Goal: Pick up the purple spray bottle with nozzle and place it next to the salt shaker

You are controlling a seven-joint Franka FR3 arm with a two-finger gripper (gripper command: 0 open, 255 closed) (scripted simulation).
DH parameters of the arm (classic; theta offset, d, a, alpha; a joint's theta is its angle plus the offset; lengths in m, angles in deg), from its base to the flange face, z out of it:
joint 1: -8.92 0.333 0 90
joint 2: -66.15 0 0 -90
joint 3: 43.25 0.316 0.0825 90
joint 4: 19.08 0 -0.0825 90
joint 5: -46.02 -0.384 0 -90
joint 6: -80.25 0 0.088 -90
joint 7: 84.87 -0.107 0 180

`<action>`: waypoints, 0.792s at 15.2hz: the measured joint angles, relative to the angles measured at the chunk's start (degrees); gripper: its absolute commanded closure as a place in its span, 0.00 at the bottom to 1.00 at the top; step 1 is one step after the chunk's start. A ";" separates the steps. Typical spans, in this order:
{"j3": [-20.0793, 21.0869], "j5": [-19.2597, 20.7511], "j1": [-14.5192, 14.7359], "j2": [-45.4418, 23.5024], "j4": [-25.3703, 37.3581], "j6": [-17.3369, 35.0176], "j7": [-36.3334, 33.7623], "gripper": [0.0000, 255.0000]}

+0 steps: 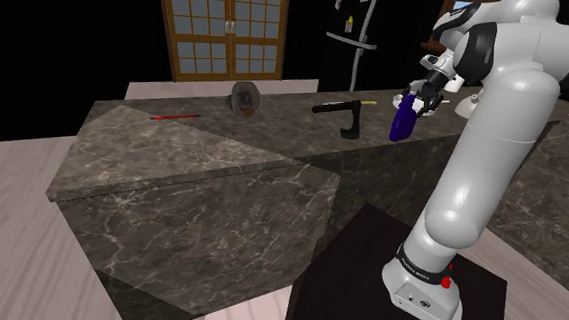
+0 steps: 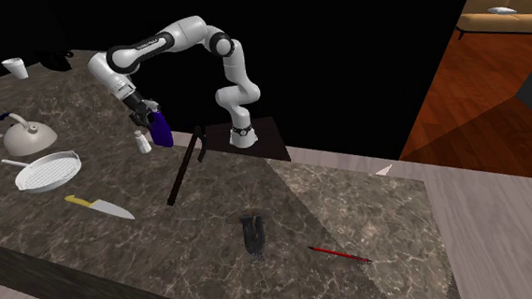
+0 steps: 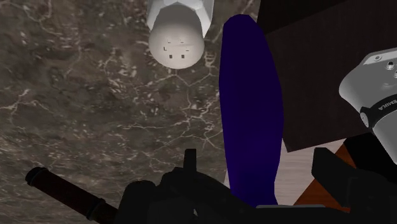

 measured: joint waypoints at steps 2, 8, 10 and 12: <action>0.00 0.00 0.00 0.00 0.00 0.00 0.00 0.00; 0.50 -5.74 -8.32 -8.79 10.60 -10.12 4.58 0.00; 0.78 -6.26 -9.20 -9.56 11.35 -10.80 4.98 0.00; 0.85 -6.36 -9.39 -9.71 11.51 -10.95 5.06 0.00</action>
